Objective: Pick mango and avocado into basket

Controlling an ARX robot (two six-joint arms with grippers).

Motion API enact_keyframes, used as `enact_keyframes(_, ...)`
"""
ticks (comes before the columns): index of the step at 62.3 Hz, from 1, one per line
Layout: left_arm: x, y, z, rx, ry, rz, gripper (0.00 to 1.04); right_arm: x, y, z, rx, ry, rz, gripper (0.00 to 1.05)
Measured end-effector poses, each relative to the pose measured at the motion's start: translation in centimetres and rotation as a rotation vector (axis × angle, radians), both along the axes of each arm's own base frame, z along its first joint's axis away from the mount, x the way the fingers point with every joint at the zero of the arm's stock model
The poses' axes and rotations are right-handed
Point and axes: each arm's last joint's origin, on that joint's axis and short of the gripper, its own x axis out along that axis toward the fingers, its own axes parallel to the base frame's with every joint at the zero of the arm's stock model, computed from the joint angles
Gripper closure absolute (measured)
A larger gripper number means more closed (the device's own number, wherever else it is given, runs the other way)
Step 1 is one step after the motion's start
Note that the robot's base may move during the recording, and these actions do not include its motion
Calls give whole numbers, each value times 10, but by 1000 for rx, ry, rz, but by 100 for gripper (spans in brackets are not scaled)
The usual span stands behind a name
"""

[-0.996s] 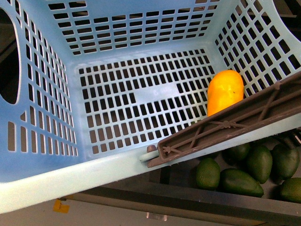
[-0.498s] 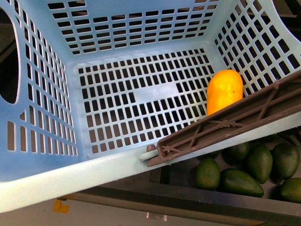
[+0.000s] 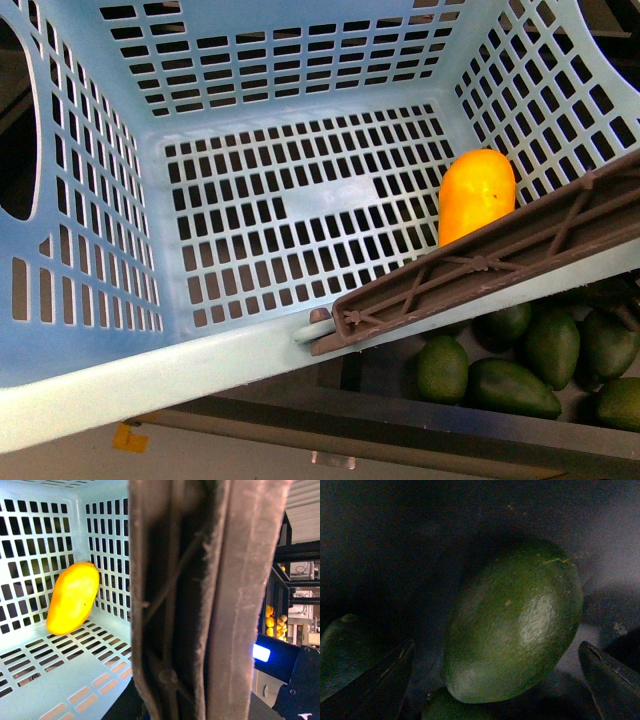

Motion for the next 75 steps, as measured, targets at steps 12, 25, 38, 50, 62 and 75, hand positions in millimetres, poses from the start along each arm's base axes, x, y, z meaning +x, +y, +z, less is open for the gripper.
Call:
enact_keyframes(12, 0, 0, 0, 0, 0, 0, 89, 3, -1, -10, 0, 8, -6, 9)
enact_keyframes(25, 0, 0, 0, 0, 0, 0, 89, 12, -1, -13, -9, -11, -7, 9)
enact_keyframes(38, 0, 0, 0, 0, 0, 0, 89, 16, -2, -14, -21, -18, -12, 28)
enact_keyframes(50, 0, 0, 0, 0, 0, 0, 89, 7, -7, -16, -22, -38, -1, 47)
enact_keyframes(62, 0, 0, 0, 0, 0, 0, 89, -18, -23, 0, -54, -88, 18, 49)
enact_keyframes(75, 0, 0, 0, 0, 0, 0, 89, -80, -69, 95, -167, -360, 19, 50)
